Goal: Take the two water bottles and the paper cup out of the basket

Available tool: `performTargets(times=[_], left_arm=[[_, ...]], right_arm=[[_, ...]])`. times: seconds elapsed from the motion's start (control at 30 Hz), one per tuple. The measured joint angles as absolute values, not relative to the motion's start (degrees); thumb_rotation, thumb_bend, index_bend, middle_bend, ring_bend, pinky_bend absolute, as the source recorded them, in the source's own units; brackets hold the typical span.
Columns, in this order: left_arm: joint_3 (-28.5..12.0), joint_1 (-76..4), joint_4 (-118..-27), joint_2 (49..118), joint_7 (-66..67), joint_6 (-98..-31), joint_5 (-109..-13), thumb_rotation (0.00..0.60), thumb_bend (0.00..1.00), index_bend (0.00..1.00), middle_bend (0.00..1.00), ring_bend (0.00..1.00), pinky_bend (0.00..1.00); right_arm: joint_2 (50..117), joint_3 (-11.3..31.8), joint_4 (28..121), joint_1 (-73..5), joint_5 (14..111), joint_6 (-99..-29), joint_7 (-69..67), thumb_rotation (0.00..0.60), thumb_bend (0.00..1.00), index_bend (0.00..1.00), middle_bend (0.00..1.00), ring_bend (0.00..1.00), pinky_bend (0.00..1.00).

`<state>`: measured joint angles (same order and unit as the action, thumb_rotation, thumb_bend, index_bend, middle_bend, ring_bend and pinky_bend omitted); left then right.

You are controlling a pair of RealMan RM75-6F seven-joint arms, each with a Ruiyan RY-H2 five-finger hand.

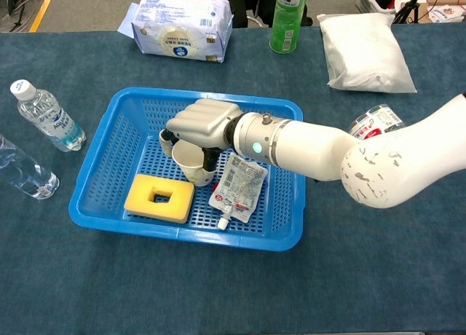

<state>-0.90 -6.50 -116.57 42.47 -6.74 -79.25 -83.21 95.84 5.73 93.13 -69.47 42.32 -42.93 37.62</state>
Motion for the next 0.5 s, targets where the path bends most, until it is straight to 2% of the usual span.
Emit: performTargets(times=[0.07, 0.3, 0.5], left_arm=[[-0.9, -6.5, -116.4, 42.5, -7.0, -79.2, -83.3, 0.6, 0.23, 0.24, 0.13, 0.01, 0.17], [-1.2, -7.1, -116.1, 42.7, -7.3, -78.4, -83.3, 0.6, 0.23, 0.24, 0.13, 0.01, 0.17], [-1.3, -7.2, -115.7, 42.7, -7.8, -78.1, -83.3, 0.6, 0.23, 0.24, 0.13, 0.01, 0.17]], right_arm=[[95.7, 5.3, 93.1, -69.5, 42.3, -43.2, 37.4, 0.6, 0.26, 0.38, 0.41, 0.41, 0.6], [93.7, 5.3, 95.2, -69.1, 43.1, -43.7, 35.4, 0.6, 0.26, 0.38, 0.42, 0.41, 0.6], [86.9, 6.8, 101.3, -67.9, 45.0, -44.5, 32.4, 0.6, 0.26, 0.38, 0.42, 0.41, 0.6]])
